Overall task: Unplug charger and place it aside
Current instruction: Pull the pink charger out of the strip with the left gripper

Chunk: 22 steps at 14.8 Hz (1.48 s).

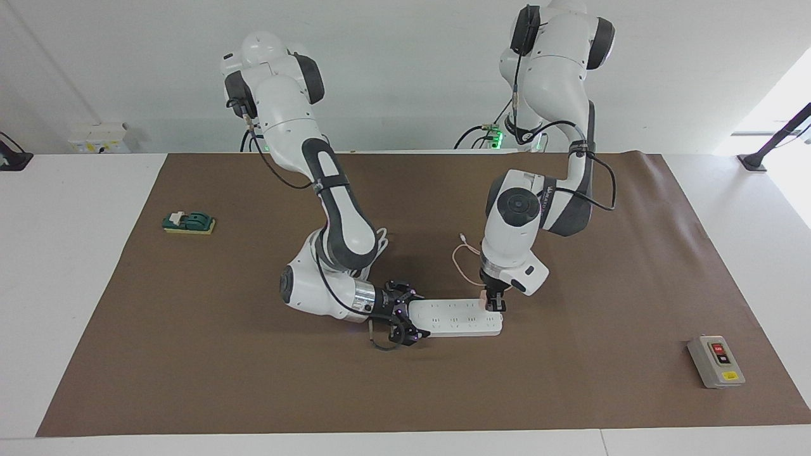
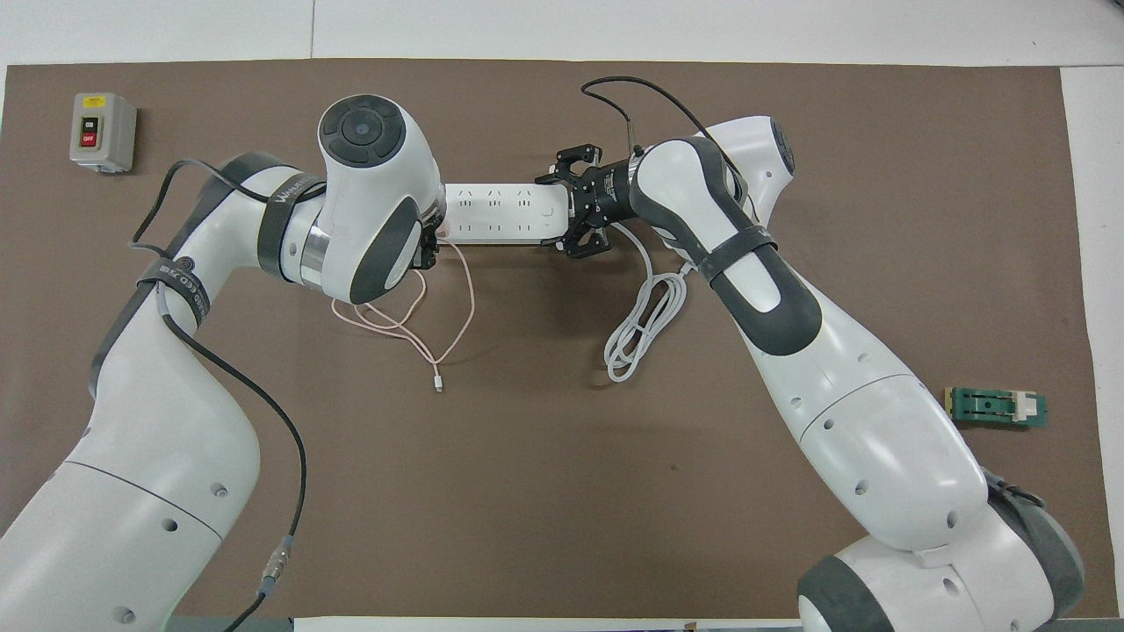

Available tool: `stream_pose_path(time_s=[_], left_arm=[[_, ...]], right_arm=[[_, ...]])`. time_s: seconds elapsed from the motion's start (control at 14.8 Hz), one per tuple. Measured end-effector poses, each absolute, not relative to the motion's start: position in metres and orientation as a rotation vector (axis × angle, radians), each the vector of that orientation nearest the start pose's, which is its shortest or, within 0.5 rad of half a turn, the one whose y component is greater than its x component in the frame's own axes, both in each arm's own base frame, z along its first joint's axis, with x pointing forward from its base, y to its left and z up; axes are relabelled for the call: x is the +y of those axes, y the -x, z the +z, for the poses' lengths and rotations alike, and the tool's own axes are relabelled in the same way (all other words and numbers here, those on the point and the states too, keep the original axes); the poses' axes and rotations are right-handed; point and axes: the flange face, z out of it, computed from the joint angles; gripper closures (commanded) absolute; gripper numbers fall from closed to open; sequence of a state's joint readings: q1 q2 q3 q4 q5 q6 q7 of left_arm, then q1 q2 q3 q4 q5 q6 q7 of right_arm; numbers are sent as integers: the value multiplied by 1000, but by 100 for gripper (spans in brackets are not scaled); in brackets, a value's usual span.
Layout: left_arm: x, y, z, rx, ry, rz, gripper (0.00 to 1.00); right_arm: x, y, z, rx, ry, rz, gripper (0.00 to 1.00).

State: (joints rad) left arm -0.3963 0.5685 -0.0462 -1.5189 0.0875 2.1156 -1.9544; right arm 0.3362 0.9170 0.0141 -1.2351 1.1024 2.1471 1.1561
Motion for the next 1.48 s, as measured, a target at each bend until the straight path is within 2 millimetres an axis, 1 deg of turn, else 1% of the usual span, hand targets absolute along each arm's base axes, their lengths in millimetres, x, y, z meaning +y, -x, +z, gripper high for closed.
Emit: stream_pose_path(time_s=[0.47, 0.54, 0.61, 0.67, 0.81, 0.88, 0.94, 1.01, 1.15, 1.28, 1.42, 1.48], left_arm=[[-294, -642, 334, -2119, 2328, -91, 100], [-294, -642, 336, -2117, 2325, -89, 100], [-295, -643, 341, -2110, 2322, -84, 100], [-295, -644, 354, -2090, 2318, -76, 100], [-294, -643, 395, -2025, 2331, -57, 100], [-293, -641, 415, -1984, 2366, -58, 100], [-293, -639, 430, -1924, 2423, -63, 100], [-293, -637, 438, -1850, 2487, -67, 100], [-294, -637, 439, -1667, 2617, -66, 100], [-294, -638, 440, -1404, 2765, -65, 100], [-287, -638, 446, -1086, 2902, -67, 100], [-277, -639, 450, -939, 2950, -66, 100]], right_arm=[[295, -709, 230, 1572, 1752, 801, 37], [295, -709, 230, 1572, 1752, 801, 37], [295, -709, 230, 1572, 1752, 801, 37], [295, -709, 230, 1572, 1752, 801, 37], [295, -709, 230, 1572, 1752, 801, 37], [295, -709, 230, 1572, 1752, 801, 37], [295, -709, 230, 1572, 1752, 801, 37], [295, -709, 230, 1572, 1752, 801, 36], [295, -709, 230, 1572, 1752, 801, 34], [295, -709, 230, 1572, 1752, 801, 31], [295, -709, 230, 1572, 1752, 801, 17], [295, -709, 230, 1572, 1752, 801, 14]])
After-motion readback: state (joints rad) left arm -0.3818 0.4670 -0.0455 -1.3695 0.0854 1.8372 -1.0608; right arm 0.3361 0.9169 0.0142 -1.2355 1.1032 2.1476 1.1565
